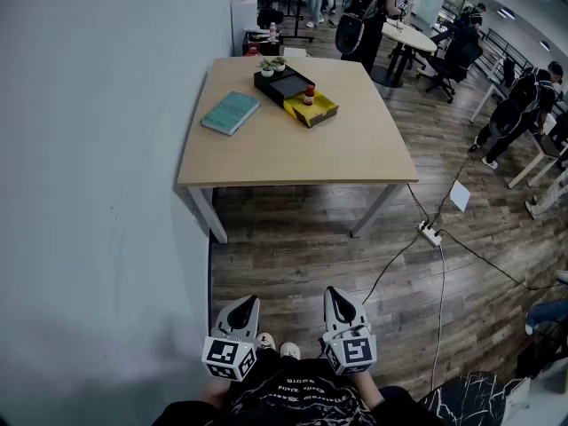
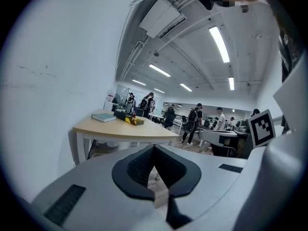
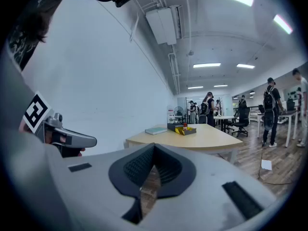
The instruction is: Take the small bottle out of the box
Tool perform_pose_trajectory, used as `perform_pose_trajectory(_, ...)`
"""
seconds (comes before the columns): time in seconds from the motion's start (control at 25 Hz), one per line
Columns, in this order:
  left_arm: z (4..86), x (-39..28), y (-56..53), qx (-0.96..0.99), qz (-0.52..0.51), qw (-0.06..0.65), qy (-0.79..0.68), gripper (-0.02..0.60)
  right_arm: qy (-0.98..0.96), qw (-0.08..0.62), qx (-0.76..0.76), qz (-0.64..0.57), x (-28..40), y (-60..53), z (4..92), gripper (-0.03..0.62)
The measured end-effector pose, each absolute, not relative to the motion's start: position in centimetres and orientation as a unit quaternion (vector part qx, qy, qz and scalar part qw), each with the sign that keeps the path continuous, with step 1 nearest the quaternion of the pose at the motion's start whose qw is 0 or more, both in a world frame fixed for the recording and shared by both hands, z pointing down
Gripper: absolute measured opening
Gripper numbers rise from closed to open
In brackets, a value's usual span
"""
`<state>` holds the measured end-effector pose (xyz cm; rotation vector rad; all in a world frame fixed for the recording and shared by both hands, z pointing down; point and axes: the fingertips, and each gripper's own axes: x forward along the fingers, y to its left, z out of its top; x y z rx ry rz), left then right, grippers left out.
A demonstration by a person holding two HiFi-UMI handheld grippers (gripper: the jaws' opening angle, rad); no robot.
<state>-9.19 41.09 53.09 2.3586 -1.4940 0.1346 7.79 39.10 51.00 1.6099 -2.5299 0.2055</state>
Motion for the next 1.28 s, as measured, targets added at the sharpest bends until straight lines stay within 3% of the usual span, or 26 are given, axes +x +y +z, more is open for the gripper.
perform_pose_trajectory(0.84, 53.1, -7.0, 42.6, 0.853, 0.046, 0.177, -0.49, 0.005, -0.847, 0.072, 0.519, 0.087, 7.2, 39.7, 51.3, 0.008)
perform_pose_trajectory(0.92, 53.1, -7.3, 42.4, 0.85, 0.036, 0.185, -0.492, 0.008, -0.851, 0.064, 0.514, 0.093, 7.0, 39.7, 51.3, 0.102)
perform_pose_trajectory(1.0, 53.0, -7.5, 42.3, 0.849, 0.026, 0.197, -0.49, 0.083, -0.854, 0.058, 0.508, 0.096, 7.0, 39.8, 51.1, 0.216)
perform_pose_trajectory(1.08, 52.9, -7.6, 42.1, 0.849, 0.022, 0.206, -0.487, 0.246, -0.854, 0.058, 0.508, 0.093, 7.0, 39.8, 50.9, 0.227)
perform_pose_trajectory(1.12, 52.9, -7.7, 42.0, 0.848, 0.025, 0.205, -0.488, 0.27, -0.855, 0.059, 0.506, 0.092, 7.0, 39.7, 50.9, 0.227)
perform_pose_trajectory(1.2, 52.7, -7.9, 41.7, 0.848, 0.031, 0.2, -0.489, 0.307, -0.859, 0.062, 0.5, 0.094, 6.7, 39.7, 51.0, 0.308)
perform_pose_trajectory(1.28, 52.4, -8.0, 41.6, 0.853, 0.033, 0.196, -0.483, 0.316, -0.859, 0.063, 0.499, 0.094, 6.4, 39.6, 50.9, 0.308)
